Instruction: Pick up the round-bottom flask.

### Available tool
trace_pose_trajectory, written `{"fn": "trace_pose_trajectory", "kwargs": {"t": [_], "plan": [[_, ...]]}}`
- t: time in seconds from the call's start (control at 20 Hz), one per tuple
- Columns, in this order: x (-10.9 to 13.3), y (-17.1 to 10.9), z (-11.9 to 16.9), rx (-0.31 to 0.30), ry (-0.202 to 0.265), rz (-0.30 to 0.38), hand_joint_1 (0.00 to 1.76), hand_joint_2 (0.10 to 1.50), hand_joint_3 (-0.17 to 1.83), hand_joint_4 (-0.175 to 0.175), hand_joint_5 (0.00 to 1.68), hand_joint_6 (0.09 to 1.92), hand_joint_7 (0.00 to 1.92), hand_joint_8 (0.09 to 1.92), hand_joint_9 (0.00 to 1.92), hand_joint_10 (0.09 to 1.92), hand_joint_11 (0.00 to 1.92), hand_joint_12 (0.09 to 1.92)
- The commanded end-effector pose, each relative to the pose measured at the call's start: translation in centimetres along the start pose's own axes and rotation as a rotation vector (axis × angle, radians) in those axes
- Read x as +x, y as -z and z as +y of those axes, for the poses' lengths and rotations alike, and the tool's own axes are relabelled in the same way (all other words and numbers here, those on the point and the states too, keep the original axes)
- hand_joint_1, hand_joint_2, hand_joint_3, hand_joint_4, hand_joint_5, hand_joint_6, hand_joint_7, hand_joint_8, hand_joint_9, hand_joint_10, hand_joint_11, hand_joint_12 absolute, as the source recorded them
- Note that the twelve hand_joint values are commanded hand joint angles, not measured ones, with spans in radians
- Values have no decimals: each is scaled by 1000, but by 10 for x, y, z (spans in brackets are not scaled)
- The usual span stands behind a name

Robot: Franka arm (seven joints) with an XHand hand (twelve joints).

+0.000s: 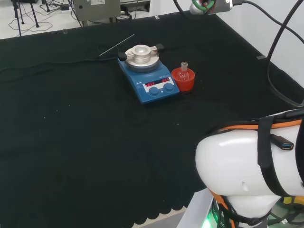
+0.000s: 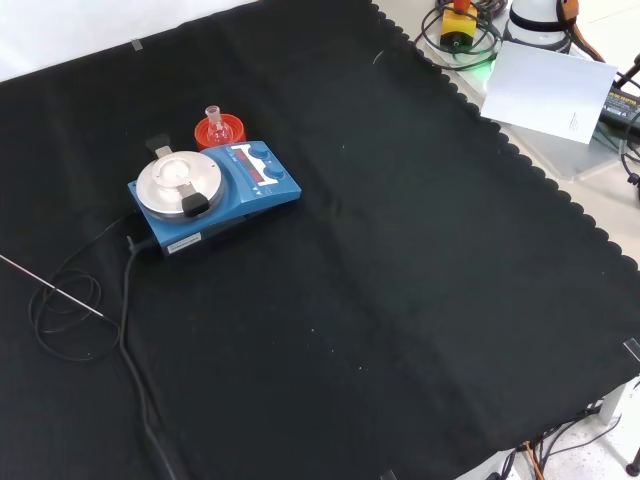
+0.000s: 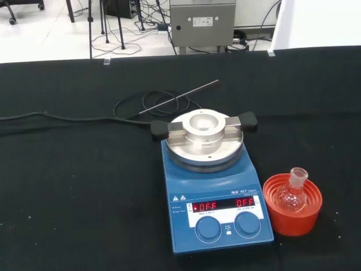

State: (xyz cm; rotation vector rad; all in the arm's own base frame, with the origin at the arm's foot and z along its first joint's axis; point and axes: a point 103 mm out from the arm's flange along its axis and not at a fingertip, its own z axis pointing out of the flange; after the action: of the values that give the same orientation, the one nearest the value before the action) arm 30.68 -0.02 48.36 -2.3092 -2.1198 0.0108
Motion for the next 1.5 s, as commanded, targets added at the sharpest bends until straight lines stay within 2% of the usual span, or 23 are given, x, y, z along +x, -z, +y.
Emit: {"fn": "trace_pose_trajectory", "kwargs": {"t": [0.05,0.1,0.15,0.3,0.6,0.8,1.2,1.5], "plan": [[-2,-1,0,-10,-2,-7,392,1061,623,-8,272,87,298,706,380,884,302,1059],[-3,-1,1,-9,-3,-8,258,1153,495,-7,275,87,151,584,228,776,146,977],[-4,-2,2,-6,-5,-9,189,1205,419,-6,277,87,78,519,153,719,68,935],[-7,-5,5,-1,-9,-7,132,1253,346,-6,279,87,21,465,93,670,5,900],[-14,-14,17,10,-24,6,134,1261,318,-7,281,87,17,456,89,662,0,895],[-22,-26,31,8,-54,43,159,1255,294,-10,278,87,20,454,92,661,0,894],[-58,-52,61,7,-124,86,204,1240,265,-15,278,87,26,454,100,663,0,897],[-96,-79,98,11,-147,136,226,1234,254,-17,282,87,30,455,106,667,0,909]]}}
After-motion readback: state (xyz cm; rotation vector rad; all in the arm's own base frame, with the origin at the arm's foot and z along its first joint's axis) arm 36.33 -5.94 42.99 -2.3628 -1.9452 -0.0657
